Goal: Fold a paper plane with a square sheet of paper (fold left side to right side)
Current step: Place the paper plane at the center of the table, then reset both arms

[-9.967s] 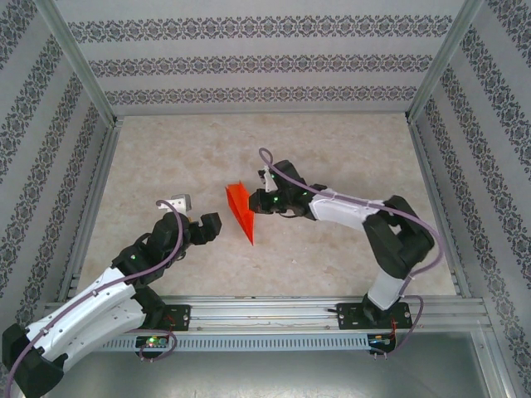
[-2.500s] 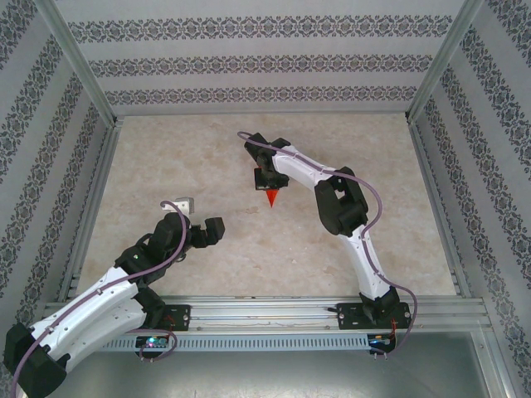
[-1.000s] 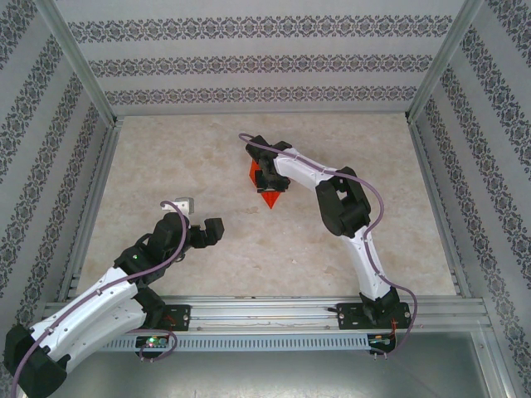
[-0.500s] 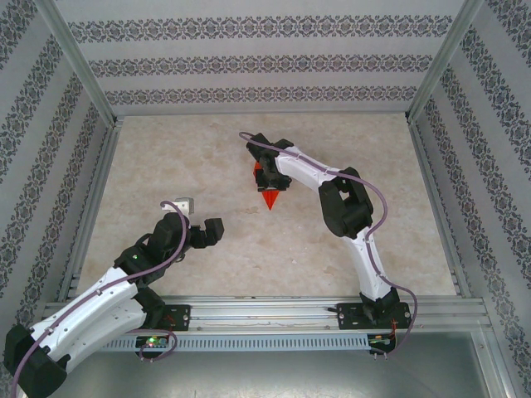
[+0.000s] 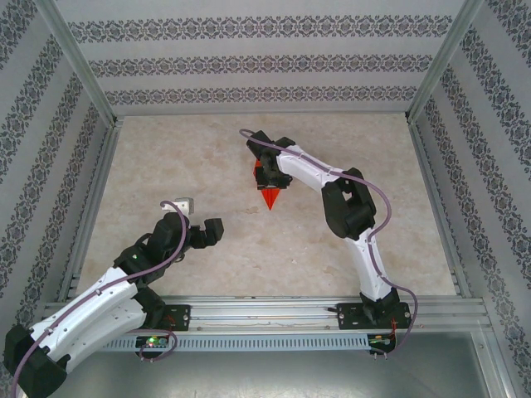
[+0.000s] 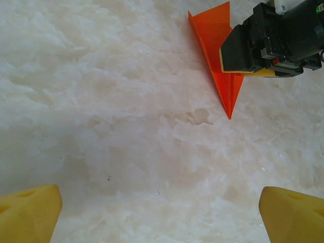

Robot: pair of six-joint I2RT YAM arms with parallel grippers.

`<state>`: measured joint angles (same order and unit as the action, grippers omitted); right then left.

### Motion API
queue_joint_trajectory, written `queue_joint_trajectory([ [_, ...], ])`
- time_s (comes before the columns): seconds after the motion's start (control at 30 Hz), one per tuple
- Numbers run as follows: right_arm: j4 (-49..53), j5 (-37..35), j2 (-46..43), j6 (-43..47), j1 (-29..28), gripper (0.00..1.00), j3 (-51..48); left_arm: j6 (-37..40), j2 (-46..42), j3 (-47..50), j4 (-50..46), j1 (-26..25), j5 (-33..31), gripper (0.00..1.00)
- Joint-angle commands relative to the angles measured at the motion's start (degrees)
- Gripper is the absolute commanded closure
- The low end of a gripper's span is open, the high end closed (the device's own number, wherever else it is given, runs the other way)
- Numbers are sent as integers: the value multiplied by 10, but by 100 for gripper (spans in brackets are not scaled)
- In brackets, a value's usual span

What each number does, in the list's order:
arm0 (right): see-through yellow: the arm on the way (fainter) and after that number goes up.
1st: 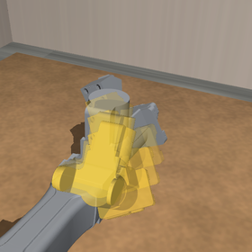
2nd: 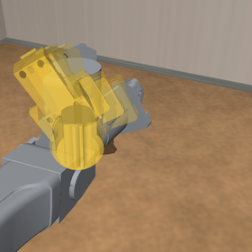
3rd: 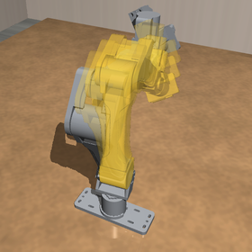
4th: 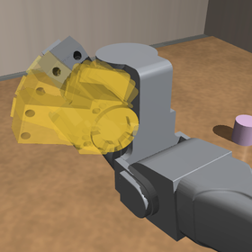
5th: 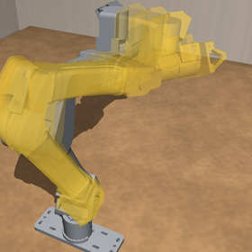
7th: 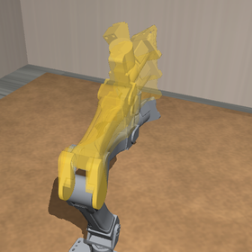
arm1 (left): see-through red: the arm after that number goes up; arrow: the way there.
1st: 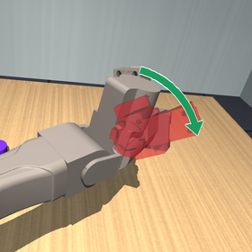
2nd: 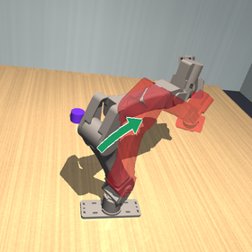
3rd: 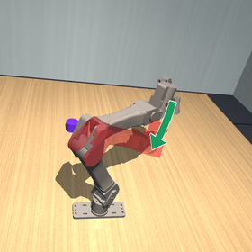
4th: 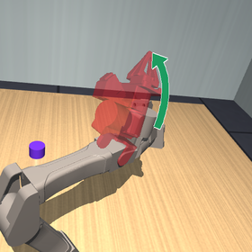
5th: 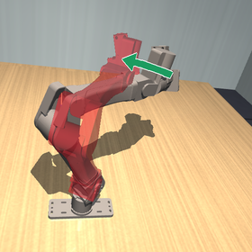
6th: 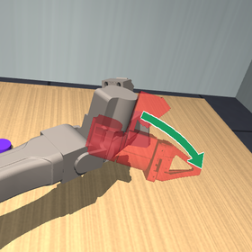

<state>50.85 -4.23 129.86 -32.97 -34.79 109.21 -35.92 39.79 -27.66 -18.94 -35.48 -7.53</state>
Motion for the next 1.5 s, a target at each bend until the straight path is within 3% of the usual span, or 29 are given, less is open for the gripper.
queue_joint_trajectory([
  [0.0,13,-7,-34,7,-9,55,-11,8,-6,-18,-9,10,3,0],
  [0.37,-10,14,-136,39,-30,44,-73,-21,-4,2,29,16,28,0],
  [0.87,-104,-39,-447,78,-31,27,-328,-30,-2,-5,30,28,36,0],
  [1.23,-211,-83,-742,106,37,2,-555,32,2,-69,-42,38,-16,0],
  [1.47,-229,-105,-878,163,135,2,-663,51,2,-83,-50,48,-28,0],
])
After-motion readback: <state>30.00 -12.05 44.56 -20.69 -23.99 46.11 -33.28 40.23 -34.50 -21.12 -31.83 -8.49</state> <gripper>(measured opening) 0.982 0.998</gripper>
